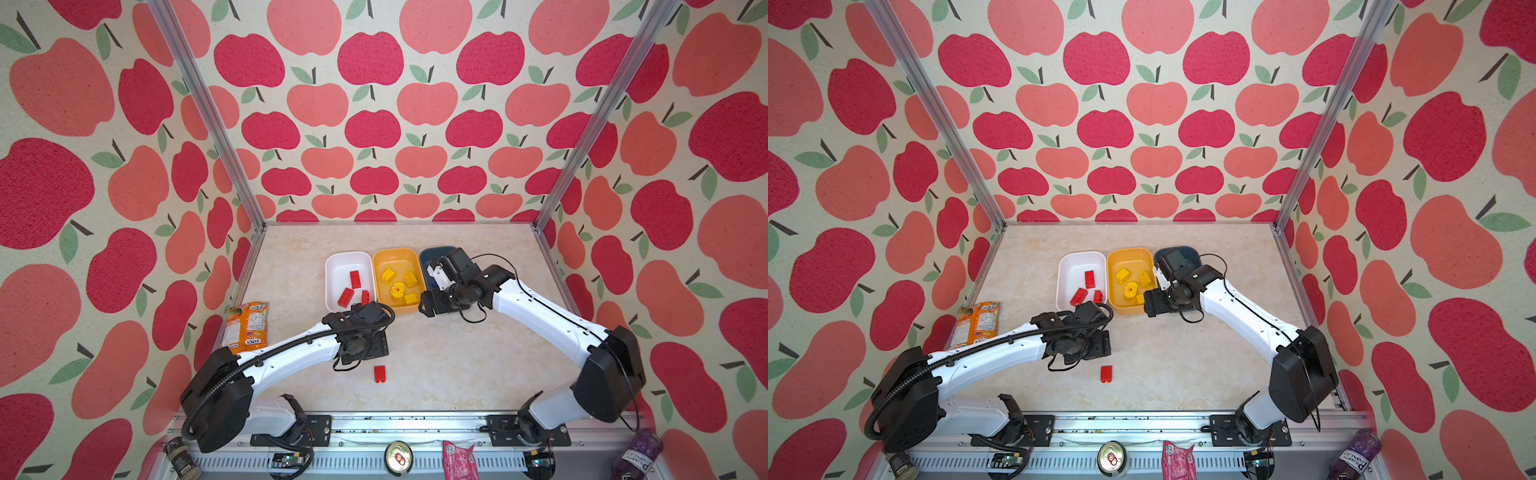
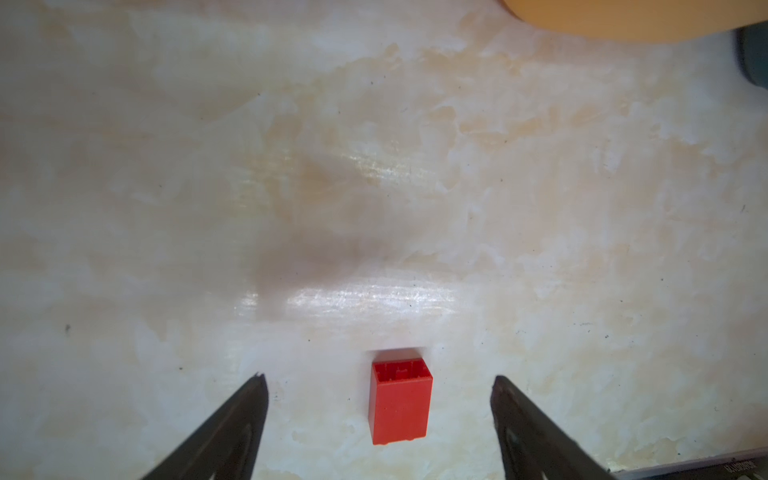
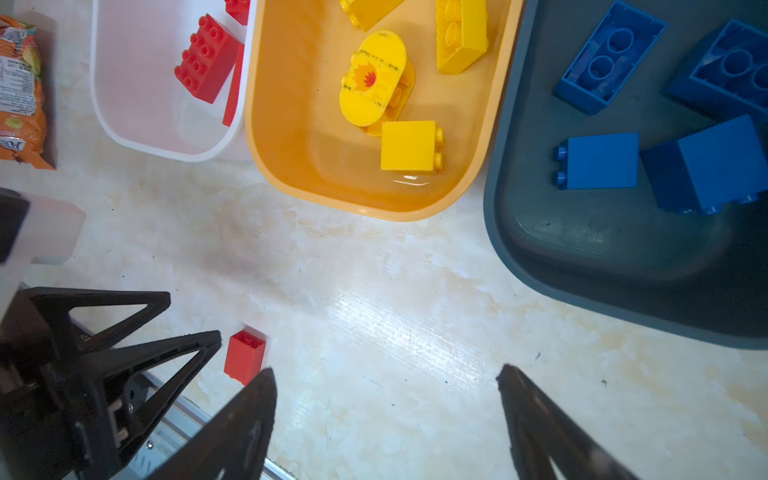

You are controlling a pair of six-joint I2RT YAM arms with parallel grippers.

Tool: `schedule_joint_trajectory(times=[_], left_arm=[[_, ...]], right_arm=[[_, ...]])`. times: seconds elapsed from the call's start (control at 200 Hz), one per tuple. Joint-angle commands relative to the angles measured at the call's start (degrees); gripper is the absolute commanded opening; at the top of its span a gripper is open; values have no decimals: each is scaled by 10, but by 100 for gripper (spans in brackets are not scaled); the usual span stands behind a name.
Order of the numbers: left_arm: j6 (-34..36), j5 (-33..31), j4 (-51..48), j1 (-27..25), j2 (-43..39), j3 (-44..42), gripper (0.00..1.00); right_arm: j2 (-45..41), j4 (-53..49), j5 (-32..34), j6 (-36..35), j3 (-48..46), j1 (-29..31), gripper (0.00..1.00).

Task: Sort the legos into containers by color
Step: 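Grasp the small red brick with the left gripper while the right draws back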

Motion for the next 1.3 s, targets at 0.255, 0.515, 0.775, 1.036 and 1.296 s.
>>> schedule_joint_trajectory(times=[0.255, 0.515, 0.775, 1.036, 1.296], left_arm=[[-77, -43, -53, -52, 82, 54, 73], [-90, -25, -45, -64, 103, 53, 69], [-108, -9, -30, -84, 121, 47, 64], [-109, 8, -26, -90, 142, 46, 58], [-105, 21, -35, -92, 165, 51, 49]], right_arm=[[-81, -8, -40, 9, -75, -13, 89], [-88, -16, -46, 2, -82, -25, 89], [-95, -18, -55, 0, -99, -27, 89], [-106, -17, -58, 1, -114, -32, 89], [-121, -16, -55, 7, -129, -37, 89]])
